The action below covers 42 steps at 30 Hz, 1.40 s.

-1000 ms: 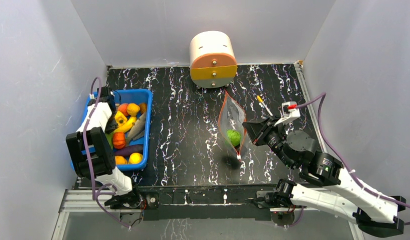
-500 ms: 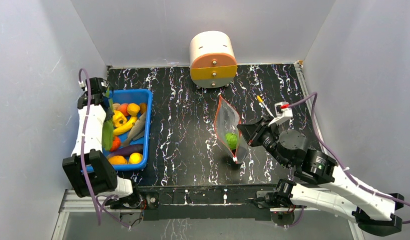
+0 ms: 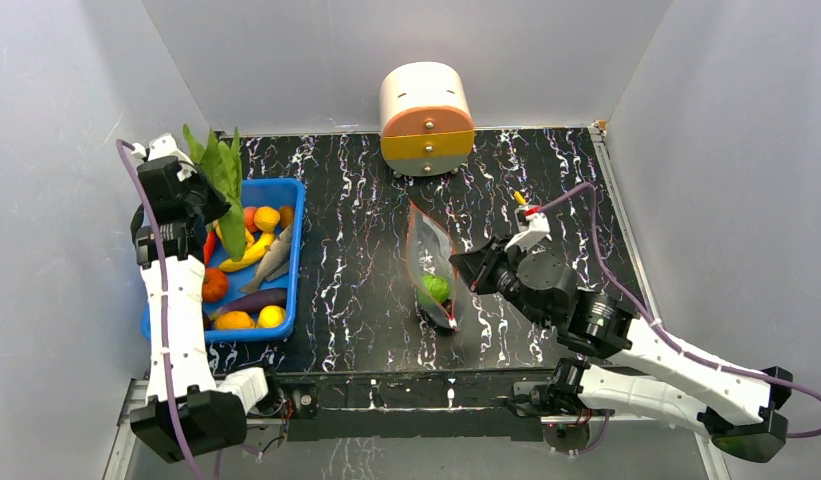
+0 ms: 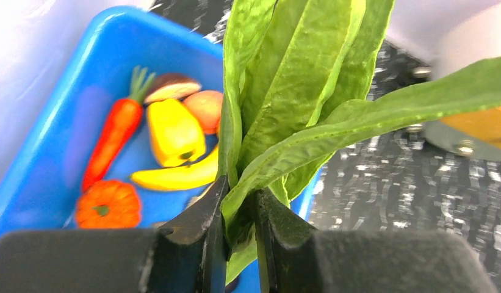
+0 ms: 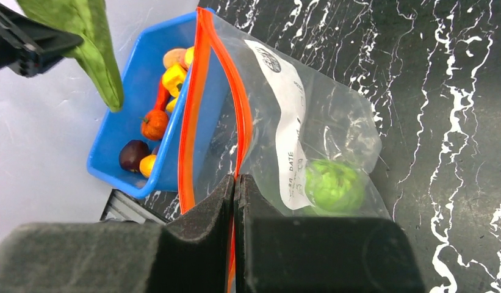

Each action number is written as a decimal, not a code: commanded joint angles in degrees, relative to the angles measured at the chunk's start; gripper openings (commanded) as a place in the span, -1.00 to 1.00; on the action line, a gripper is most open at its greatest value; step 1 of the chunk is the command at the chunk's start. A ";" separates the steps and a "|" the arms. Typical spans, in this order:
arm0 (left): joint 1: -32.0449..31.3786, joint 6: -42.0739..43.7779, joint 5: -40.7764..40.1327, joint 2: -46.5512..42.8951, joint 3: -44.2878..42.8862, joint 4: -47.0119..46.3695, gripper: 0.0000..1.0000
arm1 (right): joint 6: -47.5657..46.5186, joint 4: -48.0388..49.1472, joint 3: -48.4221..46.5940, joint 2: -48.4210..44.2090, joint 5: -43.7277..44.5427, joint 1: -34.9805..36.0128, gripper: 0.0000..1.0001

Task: Place the food in the zip-top bag and seal the zipper
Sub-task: Pick up the fake vegetable from the bin, then place the fake vegetable in the zipper food storage bag.

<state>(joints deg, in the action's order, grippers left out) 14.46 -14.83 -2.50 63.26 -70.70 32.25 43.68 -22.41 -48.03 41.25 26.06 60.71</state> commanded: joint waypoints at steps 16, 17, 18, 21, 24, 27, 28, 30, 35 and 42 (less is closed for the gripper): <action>-3.61 -20.09 49.67 -8.29 6.77 -23.01 -0.73 | 7.72 14.92 -1.19 12.80 -0.17 0.20 -1.00; -4.17 -21.78 50.61 -9.00 7.52 -24.92 -0.73 | 8.04 15.20 -1.45 13.29 -0.12 0.20 -1.00; -4.73 -23.52 51.49 -9.67 8.36 -27.62 -0.73 | 8.34 15.60 -1.72 13.78 -0.22 0.18 -1.00; -6.55 -30.59 53.60 -11.48 10.99 -34.61 -0.73 | 9.39 16.75 -1.91 14.44 -0.41 0.20 -1.00; -8.13 -39.81 54.92 -12.97 15.22 -44.99 -0.75 | 10.19 17.92 -1.54 14.68 0.97 0.19 -1.00; -10.28 -46.86 53.42 -13.80 19.09 -53.87 -0.75 | 10.28 18.94 -1.90 14.98 2.01 0.20 -1.00; -11.40 -48.20 52.33 -13.92 19.88 -55.70 -0.75 | 10.28 19.06 -2.31 15.06 2.31 0.16 -1.00; -13.81 -49.75 49.58 -13.91 20.72 -58.15 -0.75 | 10.49 19.20 -3.04 15.30 2.62 0.19 -1.00; -20.36 -54.32 44.28 -11.41 22.77 -66.78 -0.75 | 11.87 20.39 -3.78 16.62 1.77 0.17 -1.00; -26.32 -54.39 41.12 -6.02 23.35 -73.18 -0.75 | 14.16 22.10 -4.17 17.64 1.75 0.19 -1.00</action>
<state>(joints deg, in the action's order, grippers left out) -9.28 -67.90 42.28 56.10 -47.75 -32.56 55.81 -5.37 -48.80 58.96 27.00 60.71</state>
